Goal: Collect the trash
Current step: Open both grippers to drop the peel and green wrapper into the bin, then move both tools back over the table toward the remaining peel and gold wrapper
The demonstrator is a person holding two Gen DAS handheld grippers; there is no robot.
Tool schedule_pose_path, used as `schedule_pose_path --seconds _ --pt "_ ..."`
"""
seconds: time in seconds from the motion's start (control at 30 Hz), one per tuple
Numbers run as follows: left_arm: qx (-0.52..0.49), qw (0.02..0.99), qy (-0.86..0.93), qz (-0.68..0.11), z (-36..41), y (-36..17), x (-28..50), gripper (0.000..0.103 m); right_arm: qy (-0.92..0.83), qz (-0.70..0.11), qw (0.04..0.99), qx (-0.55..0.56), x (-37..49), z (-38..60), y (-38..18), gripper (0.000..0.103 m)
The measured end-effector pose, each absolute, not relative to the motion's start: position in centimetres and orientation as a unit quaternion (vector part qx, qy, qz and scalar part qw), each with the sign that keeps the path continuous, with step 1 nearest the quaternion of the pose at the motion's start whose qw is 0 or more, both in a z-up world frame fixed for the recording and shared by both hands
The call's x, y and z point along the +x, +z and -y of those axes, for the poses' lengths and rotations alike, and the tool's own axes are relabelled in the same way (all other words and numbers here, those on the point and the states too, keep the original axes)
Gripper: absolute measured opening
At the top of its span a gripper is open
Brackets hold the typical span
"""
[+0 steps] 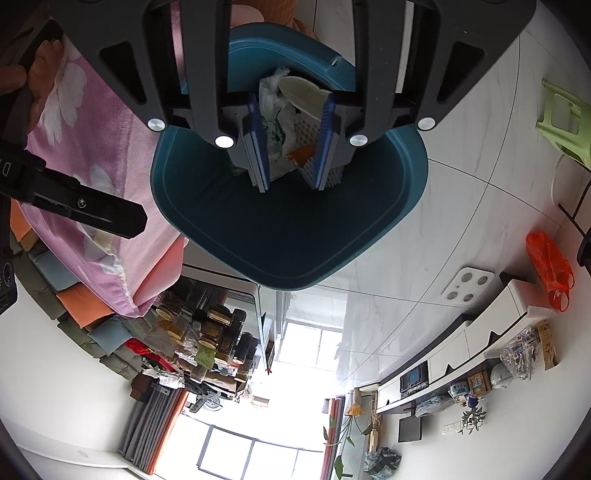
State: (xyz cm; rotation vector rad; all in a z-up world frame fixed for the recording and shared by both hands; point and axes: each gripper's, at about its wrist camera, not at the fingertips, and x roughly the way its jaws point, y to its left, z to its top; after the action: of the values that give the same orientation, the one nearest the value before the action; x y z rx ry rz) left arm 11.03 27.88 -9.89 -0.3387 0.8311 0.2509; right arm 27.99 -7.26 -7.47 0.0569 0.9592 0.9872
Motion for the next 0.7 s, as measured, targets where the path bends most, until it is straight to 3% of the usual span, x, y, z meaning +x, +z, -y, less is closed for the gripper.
schedule_pose_path --seconds 0.17,0.3,0.7 --pt "-0.147 0.91 0.113 -0.372 -26.4 -7.9 9.6 0.044 0.462 -0.422 0.779 0.036 27.4 9.8 -6.1 0.037" --pt "-0.134 0.926 0.075 -0.343 -24.3 -5.7 8.5 0.053 0.46 -0.389 0.797 0.033 26.2 13.9 -4.1 0.049" --pt "-0.071 0.928 -0.103 -0.35 -9.6 -3.8 11.5 0.058 0.327 -0.355 0.871 0.089 25.2 31.6 -2.6 0.053"
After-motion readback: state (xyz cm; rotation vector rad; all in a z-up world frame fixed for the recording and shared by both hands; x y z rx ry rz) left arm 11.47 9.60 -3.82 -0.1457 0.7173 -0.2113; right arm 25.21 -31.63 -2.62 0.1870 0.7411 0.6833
